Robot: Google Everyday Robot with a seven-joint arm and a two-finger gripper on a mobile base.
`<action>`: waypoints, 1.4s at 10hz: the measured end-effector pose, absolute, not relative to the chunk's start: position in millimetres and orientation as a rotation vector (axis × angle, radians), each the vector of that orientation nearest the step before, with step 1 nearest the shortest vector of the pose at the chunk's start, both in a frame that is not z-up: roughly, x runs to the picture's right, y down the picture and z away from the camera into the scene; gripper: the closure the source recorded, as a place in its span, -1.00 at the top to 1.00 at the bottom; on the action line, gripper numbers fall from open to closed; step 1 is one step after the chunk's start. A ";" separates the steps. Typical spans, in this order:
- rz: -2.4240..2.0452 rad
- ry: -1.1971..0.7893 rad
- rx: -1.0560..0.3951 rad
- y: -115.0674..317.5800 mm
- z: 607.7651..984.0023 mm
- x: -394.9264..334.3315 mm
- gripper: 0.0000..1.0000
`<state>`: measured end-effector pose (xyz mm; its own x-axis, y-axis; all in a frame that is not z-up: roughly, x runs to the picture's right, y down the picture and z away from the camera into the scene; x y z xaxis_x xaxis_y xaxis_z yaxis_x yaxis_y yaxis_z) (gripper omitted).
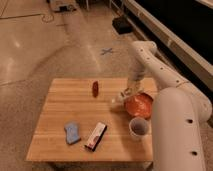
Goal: Place the bottle in the ceramic bowl
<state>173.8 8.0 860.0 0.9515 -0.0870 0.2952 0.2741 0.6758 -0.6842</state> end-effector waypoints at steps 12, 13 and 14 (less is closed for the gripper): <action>-0.197 -0.271 -0.804 37.0 857.2 197.5 0.46; -0.198 -0.272 -0.805 37.0 856.6 198.4 0.46; -0.202 -0.273 -0.807 39.7 857.6 198.0 0.46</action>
